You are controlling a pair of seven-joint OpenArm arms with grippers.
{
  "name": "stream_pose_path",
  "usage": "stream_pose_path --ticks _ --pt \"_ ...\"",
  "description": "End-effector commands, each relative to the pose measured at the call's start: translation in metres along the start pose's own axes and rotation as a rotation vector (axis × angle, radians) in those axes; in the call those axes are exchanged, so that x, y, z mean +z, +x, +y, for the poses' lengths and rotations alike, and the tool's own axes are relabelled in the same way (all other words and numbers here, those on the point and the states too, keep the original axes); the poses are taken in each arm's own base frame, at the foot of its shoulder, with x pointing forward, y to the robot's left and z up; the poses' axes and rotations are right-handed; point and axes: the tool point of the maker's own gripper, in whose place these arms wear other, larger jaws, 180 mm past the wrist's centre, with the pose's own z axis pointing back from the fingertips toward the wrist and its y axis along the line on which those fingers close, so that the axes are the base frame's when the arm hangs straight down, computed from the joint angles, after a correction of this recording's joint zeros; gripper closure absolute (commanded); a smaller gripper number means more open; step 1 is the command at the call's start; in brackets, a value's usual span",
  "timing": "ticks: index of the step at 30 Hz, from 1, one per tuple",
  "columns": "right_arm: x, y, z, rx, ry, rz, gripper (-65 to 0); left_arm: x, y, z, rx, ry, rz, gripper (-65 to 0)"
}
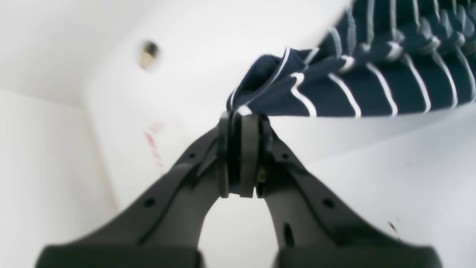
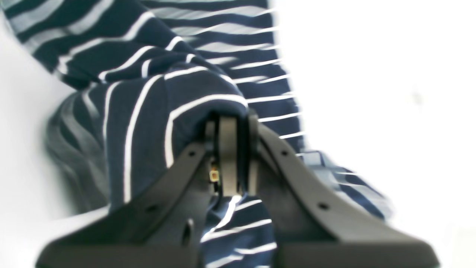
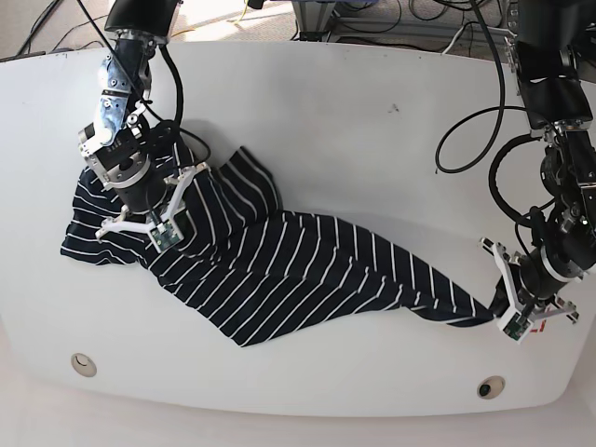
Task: Layout the t-shirt on the table in an organized manner, then fold the t-shirt properly
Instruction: 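Lift the shirt with both grippers and pull it toward the robot's front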
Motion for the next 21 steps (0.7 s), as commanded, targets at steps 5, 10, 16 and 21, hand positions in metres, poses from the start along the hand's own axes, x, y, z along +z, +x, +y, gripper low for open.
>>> stream_pose_path --ticks 5,10,16,21 --pt "0.007 0.054 -0.07 0.045 -0.159 -0.081 -1.9 0.033 0.063 0.05 -0.05 0.15 -0.133 0.0" --pt "0.012 0.081 -0.11 0.076 -0.241 -0.088 -1.9 0.057 0.096 0.088 -0.048 0.25 -0.171 0.0" --pt "0.02 0.112 -0.156 0.092 -0.324 -0.111 -1.9 0.078 0.142 0.113 -0.075 0.312 -0.256 0.0" --pt "0.03 0.136 -0.198 0.092 -0.392 -0.11 -1.9 0.092 0.17 0.139 -0.053 0.341 -0.31 0.0"
